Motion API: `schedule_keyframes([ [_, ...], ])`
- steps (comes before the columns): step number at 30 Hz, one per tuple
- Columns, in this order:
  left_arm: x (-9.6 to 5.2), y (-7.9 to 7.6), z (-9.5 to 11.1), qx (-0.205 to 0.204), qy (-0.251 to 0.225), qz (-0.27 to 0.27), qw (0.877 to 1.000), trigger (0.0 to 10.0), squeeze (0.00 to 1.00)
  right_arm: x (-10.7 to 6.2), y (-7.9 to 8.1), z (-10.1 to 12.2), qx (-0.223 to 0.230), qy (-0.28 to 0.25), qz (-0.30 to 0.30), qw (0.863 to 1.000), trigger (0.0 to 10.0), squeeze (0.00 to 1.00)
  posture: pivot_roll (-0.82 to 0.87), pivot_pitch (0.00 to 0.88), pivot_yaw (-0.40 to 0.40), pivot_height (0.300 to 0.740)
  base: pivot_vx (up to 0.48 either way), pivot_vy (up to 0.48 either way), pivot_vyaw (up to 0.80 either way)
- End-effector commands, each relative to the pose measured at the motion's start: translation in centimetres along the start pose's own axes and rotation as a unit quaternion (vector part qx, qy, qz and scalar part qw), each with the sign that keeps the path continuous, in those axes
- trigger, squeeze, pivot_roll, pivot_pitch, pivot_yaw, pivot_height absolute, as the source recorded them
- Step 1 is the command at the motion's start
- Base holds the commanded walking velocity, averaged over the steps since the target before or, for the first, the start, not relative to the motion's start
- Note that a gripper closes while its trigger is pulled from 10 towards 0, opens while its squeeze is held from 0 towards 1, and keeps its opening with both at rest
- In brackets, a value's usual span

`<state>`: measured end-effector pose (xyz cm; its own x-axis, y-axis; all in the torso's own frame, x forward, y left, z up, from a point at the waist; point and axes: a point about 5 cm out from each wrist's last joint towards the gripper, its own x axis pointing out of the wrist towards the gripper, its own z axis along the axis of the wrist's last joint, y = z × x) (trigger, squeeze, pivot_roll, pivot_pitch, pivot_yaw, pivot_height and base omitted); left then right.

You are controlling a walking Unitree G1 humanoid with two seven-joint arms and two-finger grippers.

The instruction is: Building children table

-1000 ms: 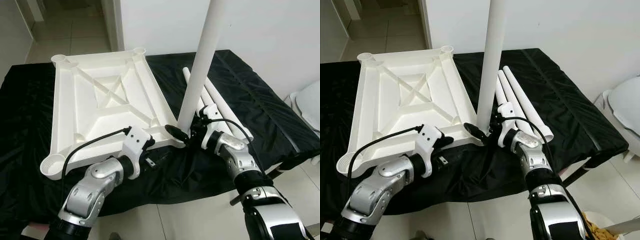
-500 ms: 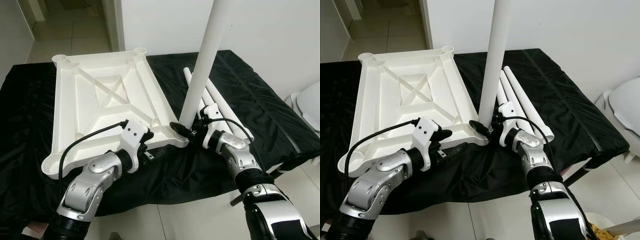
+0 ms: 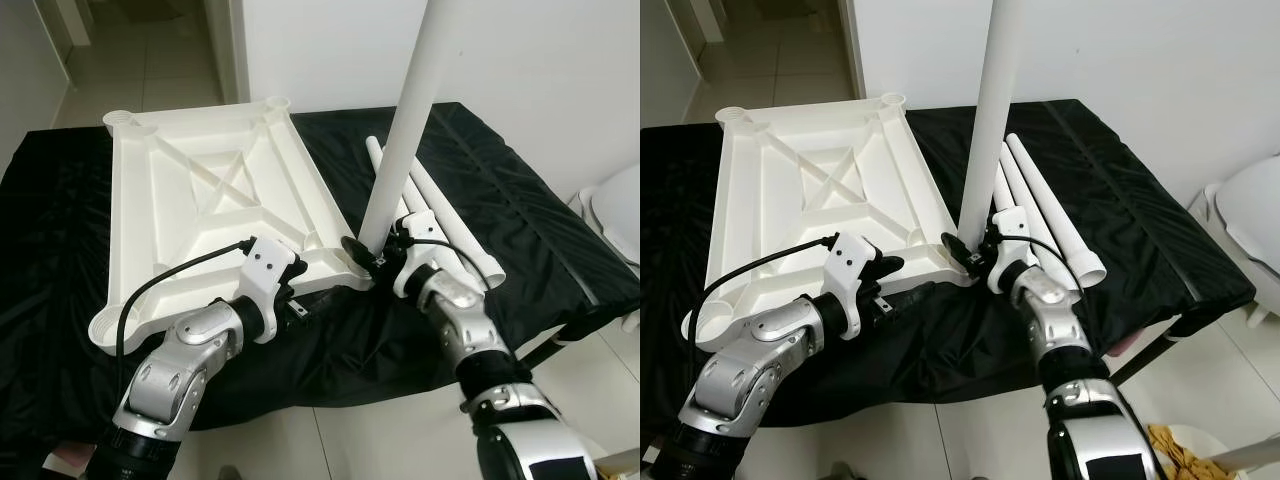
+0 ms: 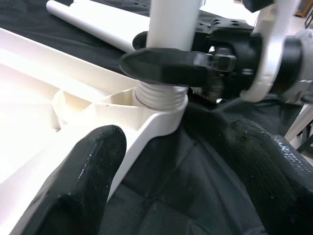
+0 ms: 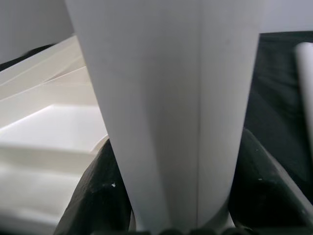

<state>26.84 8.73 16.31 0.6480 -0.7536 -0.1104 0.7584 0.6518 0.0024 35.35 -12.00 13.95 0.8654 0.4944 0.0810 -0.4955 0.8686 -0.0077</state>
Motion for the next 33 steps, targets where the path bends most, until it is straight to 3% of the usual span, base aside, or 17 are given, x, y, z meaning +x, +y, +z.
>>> schedule_keyframes([
  [1,0.0,0.1,0.1,0.004,-0.002,0.005,1.0,10.0,0.0,-0.2,-0.3,-0.5,0.024,0.01,-0.037,0.999,0.0,0.0,-0.04,0.033,-0.018,0.74,0.0,0.0,0.0],
  [3,0.1,0.2,0.2,0.004,-0.003,0.005,1.0,10.0,0.0,0.0,0.1,-0.4,0.027,0.006,-0.081,0.996,0.0,0.0,-0.04,0.033,-0.018,0.74,0.0,0.0,0.0],
  [8,0.2,0.2,0.2,0.003,-0.004,0.004,1.0,10.0,0.0,0.5,1.5,-0.1,0.025,-0.01,-0.116,0.993,0.0,0.0,-0.05,0.032,-0.017,0.74,0.0,0.0,0.0],
  [10,0.3,0.2,0.2,0.002,-0.006,0.004,1.0,10.0,0.0,0.9,2.5,0.2,0.026,-0.013,-0.158,0.987,0.0,0.0,-0.05,0.031,-0.019,0.74,0.0,0.0,0.0],
  [12,0.3,0.2,0.2,0.002,-0.006,0.004,1.0,10.0,0.0,0.9,2.5,0.2,0.026,-0.013,-0.158,0.987,0.0,0.0,-0.05,0.031,-0.019,0.74,0.0,0.0,0.0],
  [13,0.5,0.1,0.2,0.001,-0.007,0.001,1.0,10.0,0.0,1.4,3.5,0.4,0.03,-0.014,-0.184,0.982,0.0,0.0,-0.06,0.031,-0.018,0.74,0.0,0.0,0.0],
  [21,0.6,-0.1,0.3,0.0,-0.009,-0.002,1.0,10.0,0.0,1.7,4.3,0.8,0.029,-0.019,-0.179,0.983,0.0,0.0,-0.06,0.032,-0.02,0.74,0.0,0.0,0.0],
  [22,0.7,-0.1,0.3,0.0,-0.01,-0.002,1.0,10.0,0.0,1.6,4.3,0.8,0.037,-0.017,-0.178,0.983,10.0,0.0,-0.06,0.032,-0.02,0.74,0.0,0.0,0.0],
  [27,0.7,0.0,0.3,0.001,-0.01,-0.002,1.0,10.0,0.0,1.3,4.2,0.8,0.053,-0.019,-0.158,0.986,10.0,0.0,-0.06,0.032,-0.019,0.74,0.0,0.0,0.0],
  [28,0.6,0.0,0.4,0.001,-0.011,-0.001,1.0,10.0,0.0,1.1,3.7,0.8,0.048,-0.018,-0.155,0.987,10.0,0.56,-0.06,0.033,-0.019,0.74,0.0,0.0,0.0],
  [29,0.6,0.0,0.4,0.001,-0.011,-0.001,1.0,10.0,0.0,1.1,3.7,0.8,0.048,-0.018,-0.155,0.987,10.0,0.56,-0.06,0.033,-0.019,0.74,0.0,0.0,0.0],
  [30,0.6,0.1,0.4,0.001,-0.011,-0.001,1.0,10.0,0.0,0.9,3.1,0.9,0.047,-0.019,-0.145,0.988,10.0,1.0,-0.06,0.033,-0.02,0.74,0.0,0.0,0.0],
  [33,0.6,0.1,0.4,0.001,-0.012,0.0,1.0,10.0,0.0,0.6,2.5,1.2,0.041,-0.025,-0.129,0.991,10.0,1.0,-0.06,0.033,-0.021,0.74,0.0,0.0,0.0],
])
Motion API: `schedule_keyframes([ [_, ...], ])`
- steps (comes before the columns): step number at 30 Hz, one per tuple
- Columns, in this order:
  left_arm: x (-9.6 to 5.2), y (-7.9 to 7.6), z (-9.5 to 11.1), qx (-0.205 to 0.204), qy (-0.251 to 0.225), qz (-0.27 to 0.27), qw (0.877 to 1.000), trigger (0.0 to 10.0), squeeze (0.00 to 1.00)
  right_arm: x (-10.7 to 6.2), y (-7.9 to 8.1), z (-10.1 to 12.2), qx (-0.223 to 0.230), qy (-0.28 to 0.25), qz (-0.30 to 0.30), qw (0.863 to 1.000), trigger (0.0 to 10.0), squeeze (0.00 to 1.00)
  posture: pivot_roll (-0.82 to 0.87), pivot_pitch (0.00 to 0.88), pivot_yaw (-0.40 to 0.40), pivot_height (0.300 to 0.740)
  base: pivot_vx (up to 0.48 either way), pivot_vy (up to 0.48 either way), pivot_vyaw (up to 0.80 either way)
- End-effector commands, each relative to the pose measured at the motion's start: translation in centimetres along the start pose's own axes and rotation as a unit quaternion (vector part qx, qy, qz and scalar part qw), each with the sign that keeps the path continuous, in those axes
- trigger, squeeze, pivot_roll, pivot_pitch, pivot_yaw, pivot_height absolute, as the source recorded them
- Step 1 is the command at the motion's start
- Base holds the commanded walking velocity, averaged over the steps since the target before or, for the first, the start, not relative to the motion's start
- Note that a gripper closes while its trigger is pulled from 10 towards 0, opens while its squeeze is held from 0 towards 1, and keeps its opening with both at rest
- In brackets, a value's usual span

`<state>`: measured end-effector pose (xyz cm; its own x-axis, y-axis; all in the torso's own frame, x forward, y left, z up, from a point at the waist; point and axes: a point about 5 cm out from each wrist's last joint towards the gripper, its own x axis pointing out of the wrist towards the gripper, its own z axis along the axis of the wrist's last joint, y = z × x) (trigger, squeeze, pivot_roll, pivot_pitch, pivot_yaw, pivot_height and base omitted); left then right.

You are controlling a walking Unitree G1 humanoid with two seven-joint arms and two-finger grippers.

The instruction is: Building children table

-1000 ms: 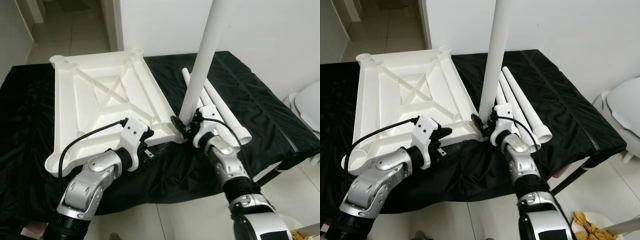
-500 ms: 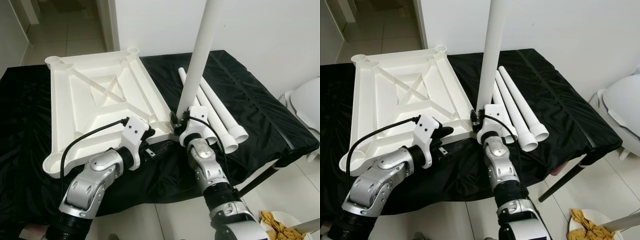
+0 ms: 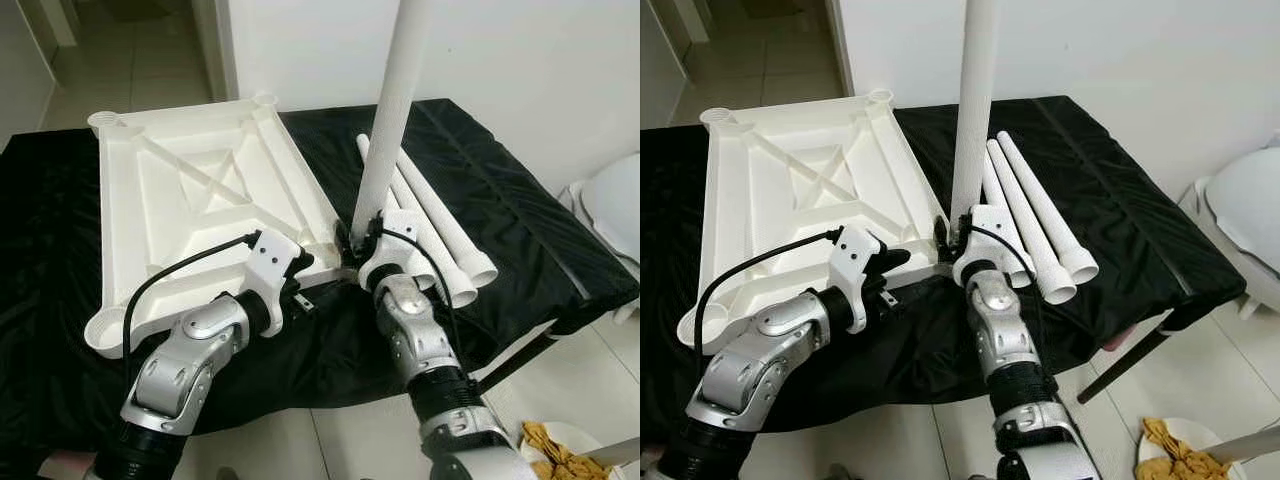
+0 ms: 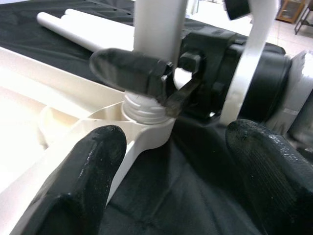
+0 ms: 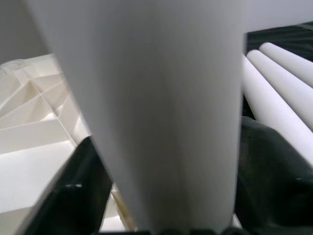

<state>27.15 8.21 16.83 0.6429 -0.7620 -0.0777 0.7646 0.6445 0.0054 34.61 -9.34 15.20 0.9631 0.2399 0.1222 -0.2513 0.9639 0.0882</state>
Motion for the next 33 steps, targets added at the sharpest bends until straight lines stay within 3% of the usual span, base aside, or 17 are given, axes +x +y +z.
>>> schedule_keyframes([
  [1,0.1,0.2,-0.2,-0.001,0.004,0.005,1.0,10.0,0.0,-0.1,-0.7,0.4,0.004,-0.002,0.026,1.0,10.0,1.0,-0.06,0.033,-0.021,0.74,0.0,0.0,0.0],
  [4,0.2,0.2,-0.1,-0.001,0.003,0.005,1.0,10.0,0.0,-0.1,-1.2,0.9,-0.003,-0.006,0.05,0.999,10.0,1.0,-0.06,0.035,-0.024,0.74,0.0,0.0,0.0],
  [5,0.2,0.2,-0.1,-0.002,0.002,0.005,1.0,10.0,0.0,-0.1,-1.7,1.3,-0.007,-0.007,0.078,0.997,10.0,0.0,-0.07,0.034,-0.023,0.74,0.0,0.0,0.0],
  [7,0.2,0.2,-0.1,-0.002,0.002,0.005,1.0,10.0,0.0,-0.1,-1.7,1.3,-0.007,-0.007,0.078,0.997,10.0,0.0,-0.07,0.034,-0.023,0.74,0.0,0.0,0.0],
  [9,0.3,0.2,-0.2,-0.003,0.001,0.003,1.0,10.0,0.0,-0.1,-2.7,1.9,-0.029,0.001,0.14,0.99,10.0,0.0,-0.07,0.032,-0.02,0.74,0.0,0.0,0.0],
  [12,0.3,0.2,-0.1,-0.003,0.001,0.002,1.0,10.0,0.0,-0.1,-3.4,1.9,-0.039,0.013,0.17,0.985,10.0,0.0,-0.07,0.029,-0.018,0.74,0.0,0.0,0.0],
  [14,0.4,0.2,-0.1,-0.002,0.0,0.001,1.0,10.0,0.0,-0.2,-4.3,1.7,-0.059,0.033,0.217,0.974,10.0,0.0,-0.07,0.026,-0.015,0.74,0.0,0.0,0.0],
  [19,0.4,0.2,-0.1,0.0,0.001,-0.001,1.0,10.0,0.0,-0.1,-5.0,1.4,-0.073,0.053,0.262,0.961,10.0,0.0,-0.06,0.018,-0.012,0.74,0.0,0.0,0.0],
  [33,0.3,0.1,0.0,0.001,0.0,0.0,1.0,10.0,0.0,1.2,-5.2,1.3,-0.095,0.066,0.283,0.952,10.0,0.0,-0.04,0.0,-0.015,0.74,0.0,0.0,0.0],
])
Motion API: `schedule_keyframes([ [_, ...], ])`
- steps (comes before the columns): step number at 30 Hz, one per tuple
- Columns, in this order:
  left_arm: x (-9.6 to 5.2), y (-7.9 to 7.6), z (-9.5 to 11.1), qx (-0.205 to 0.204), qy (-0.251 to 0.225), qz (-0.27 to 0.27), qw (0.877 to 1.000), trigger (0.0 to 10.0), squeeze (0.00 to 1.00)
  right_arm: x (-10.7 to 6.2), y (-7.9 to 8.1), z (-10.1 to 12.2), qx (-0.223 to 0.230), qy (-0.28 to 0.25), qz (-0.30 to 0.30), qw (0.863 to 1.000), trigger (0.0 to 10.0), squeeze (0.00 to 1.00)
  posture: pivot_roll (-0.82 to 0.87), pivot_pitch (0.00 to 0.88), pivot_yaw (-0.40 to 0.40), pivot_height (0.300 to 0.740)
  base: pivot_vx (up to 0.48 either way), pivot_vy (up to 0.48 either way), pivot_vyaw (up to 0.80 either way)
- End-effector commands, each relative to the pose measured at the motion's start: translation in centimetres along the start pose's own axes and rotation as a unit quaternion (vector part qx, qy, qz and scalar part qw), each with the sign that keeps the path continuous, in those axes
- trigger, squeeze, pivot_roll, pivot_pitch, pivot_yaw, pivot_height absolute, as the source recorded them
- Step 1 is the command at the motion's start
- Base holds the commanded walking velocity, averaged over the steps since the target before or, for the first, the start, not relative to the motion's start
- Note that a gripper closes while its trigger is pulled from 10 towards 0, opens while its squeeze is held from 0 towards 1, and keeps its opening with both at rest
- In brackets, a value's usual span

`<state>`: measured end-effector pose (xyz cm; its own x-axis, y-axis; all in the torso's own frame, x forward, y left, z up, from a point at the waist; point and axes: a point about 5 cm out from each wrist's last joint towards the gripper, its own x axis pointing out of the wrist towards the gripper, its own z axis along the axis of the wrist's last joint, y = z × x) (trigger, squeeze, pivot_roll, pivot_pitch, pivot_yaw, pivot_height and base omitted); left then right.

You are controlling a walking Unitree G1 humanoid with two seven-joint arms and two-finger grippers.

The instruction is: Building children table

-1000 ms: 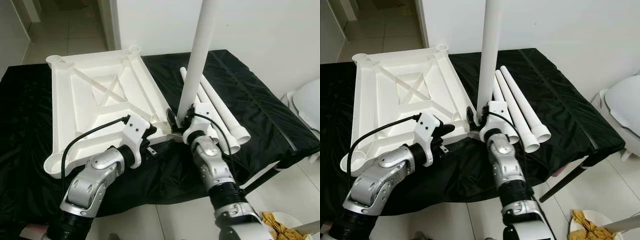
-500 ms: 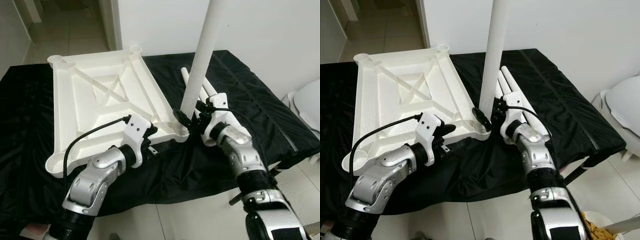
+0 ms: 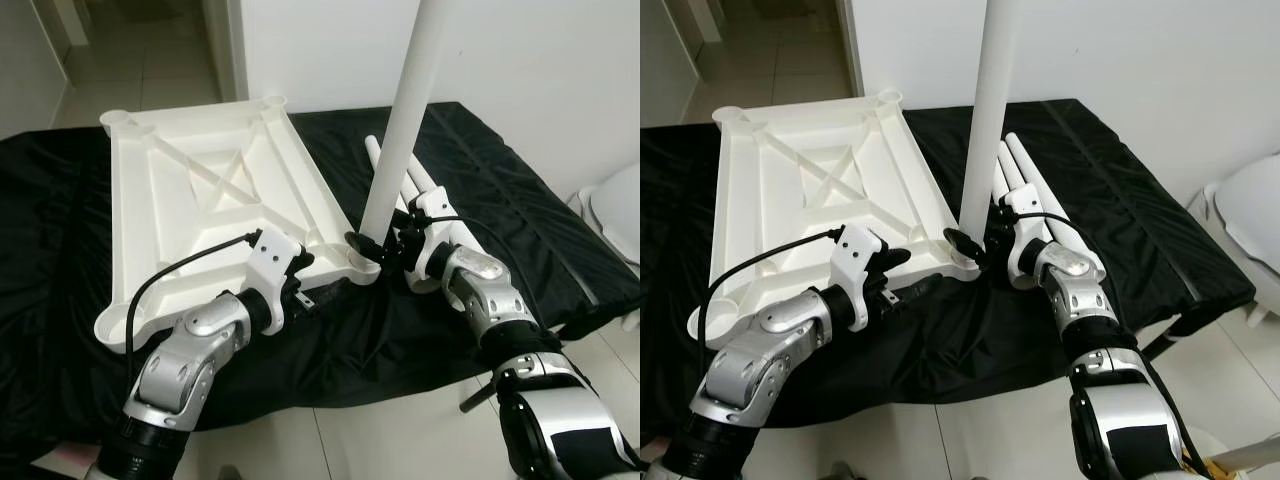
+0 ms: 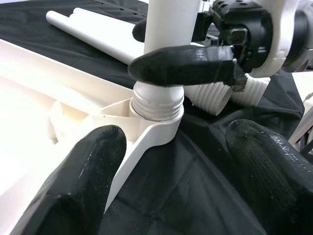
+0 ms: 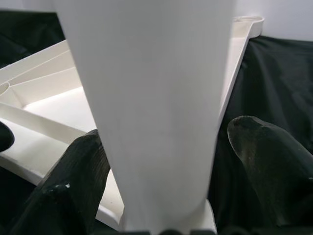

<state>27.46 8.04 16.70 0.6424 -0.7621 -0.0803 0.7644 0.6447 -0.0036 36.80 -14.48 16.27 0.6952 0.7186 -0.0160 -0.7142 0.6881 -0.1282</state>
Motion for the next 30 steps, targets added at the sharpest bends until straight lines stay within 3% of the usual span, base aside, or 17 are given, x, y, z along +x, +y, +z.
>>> schedule_keyframes([
  [1,0.0,0.0,0.1,0.006,-0.001,0.0,1.0,10.0,0.0,0.3,0.1,-0.1,-0.005,0.006,0.007,1.0,10.0,0.0,-0.04,0.0,-0.015,0.74,0.0,0.0,0.0],
  [2,0.0,0.0,0.1,0.006,-0.001,0.0,1.0,10.0,0.0,0.3,0.1,-0.1,-0.005,0.006,0.007,1.0,10.0,0.0,-0.04,0.0,-0.015,0.74,0.0,0.0,0.0],
  [3,0.0,0.0,0.1,0.007,-0.001,-0.001,1.0,10.0,0.0,0.7,0.2,-0.1,-0.007,0.008,0.013,1.0,4.9,0.0,-0.04,0.0,-0.013,0.74,0.0,0.0,0.0],
  [5,0.0,0.0,0.1,0.007,-0.001,-0.001,1.0,10.0,0.0,0.7,0.2,-0.1,-0.007,0.008,0.013,1.0,4.9,0.0,-0.04,0.0,-0.013,0.74,0.0,0.0,0.0],
  [6,0.0,0.0,0.1,0.008,0.0,-0.002,1.0,10.0,0.0,0.8,0.4,-0.4,-0.001,0.015,0.031,0.999,0.0,0.0,-0.04,0.0,-0.015,0.74,0.0,0.0,0.0],
  [23,0.0,0.0,0.1,0.009,-0.001,-0.001,1.0,10.0,0.0,0.5,0.8,-1.3,0.02,0.007,0.02,1.0,0.0,0.0,-0.04,0.0,-0.022,0.74,0.0,0.0,0.0],
  [30,0.0,-0.2,-0.1,0.008,0.002,-0.008,1.0,10.0,0.0,1.0,0.8,-1.5,0.043,0.005,-0.077,0.996,0.0,0.0,-0.05,0.0,-0.016,0.74,0.0,0.0,0.0],
])
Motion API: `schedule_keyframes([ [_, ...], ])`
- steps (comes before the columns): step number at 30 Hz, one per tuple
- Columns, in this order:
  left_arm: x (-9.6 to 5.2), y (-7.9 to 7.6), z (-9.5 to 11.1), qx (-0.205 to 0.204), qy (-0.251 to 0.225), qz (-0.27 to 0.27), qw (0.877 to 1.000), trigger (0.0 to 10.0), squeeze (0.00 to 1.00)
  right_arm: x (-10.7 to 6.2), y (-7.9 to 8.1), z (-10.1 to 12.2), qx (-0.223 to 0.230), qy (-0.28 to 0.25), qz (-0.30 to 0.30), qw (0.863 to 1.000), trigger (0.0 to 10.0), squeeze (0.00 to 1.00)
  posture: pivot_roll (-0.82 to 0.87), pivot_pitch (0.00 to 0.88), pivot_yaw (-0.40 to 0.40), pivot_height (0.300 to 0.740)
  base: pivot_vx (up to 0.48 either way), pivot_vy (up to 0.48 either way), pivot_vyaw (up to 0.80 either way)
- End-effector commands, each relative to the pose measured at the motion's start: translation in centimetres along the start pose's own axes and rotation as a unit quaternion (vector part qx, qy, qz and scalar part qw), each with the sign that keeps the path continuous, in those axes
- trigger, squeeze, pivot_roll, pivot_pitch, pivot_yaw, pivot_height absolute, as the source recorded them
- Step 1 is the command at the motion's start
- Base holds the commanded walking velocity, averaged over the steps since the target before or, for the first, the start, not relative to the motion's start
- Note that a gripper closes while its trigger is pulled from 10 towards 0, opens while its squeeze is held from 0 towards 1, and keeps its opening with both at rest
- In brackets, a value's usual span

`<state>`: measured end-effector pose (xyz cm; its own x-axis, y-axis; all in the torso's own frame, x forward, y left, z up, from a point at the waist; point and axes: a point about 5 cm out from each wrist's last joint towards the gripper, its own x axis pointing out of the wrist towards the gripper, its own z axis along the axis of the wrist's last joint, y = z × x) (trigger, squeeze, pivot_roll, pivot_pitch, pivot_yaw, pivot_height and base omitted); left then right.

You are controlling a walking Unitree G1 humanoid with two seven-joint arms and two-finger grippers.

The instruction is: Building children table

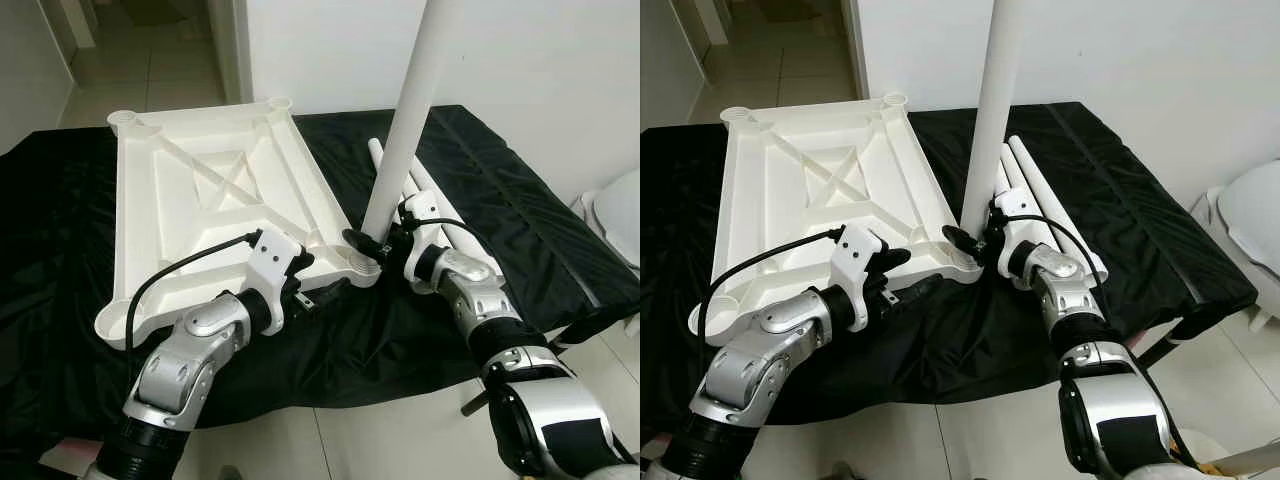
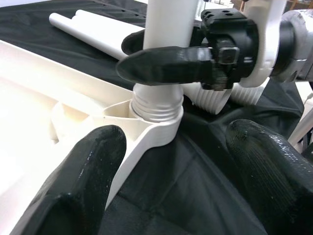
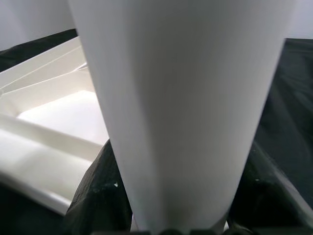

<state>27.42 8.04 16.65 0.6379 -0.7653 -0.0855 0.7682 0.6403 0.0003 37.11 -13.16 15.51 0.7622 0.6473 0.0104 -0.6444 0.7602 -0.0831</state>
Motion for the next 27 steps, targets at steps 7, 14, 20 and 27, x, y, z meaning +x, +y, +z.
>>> schedule_keyframes([
  [7,0.0,-0.4,-0.1,0.007,0.001,-0.012,1.0,10.0,0.0,0.5,1.1,-0.6,0.049,-0.008,-0.086,0.995,0.0,0.0,-0.05,0.0,-0.019,0.74,0.0,0.0,0.0],
  [14,-0.1,-0.6,-0.2,0.005,0.003,-0.015,1.0,10.0,0.0,0.8,2.8,-0.9,0.02,-0.015,-0.152,0.988,0.0,0.0,-0.05,0.0,-0.022,0.74,0.0,0.0,0.0],
  [20,-0.1,-0.7,-0.2,0.006,0.004,-0.017,1.0,10.0,0.0,0.7,4.0,-1.4,0.029,-0.015,-0.248,0.968,0.0,0.0,-0.05,0.0,-0.023,0.74,0.0,0.0,0.0],
  [27,0.1,-0.7,-0.2,0.008,0.004,-0.02,1.0,10.0,0.0,0.9,5.2,-1.8,0.074,-0.01,-0.323,0.943,0.0,0.0,-0.05,0.0,-0.02,0.74,0.0,0.0,0.0],
])
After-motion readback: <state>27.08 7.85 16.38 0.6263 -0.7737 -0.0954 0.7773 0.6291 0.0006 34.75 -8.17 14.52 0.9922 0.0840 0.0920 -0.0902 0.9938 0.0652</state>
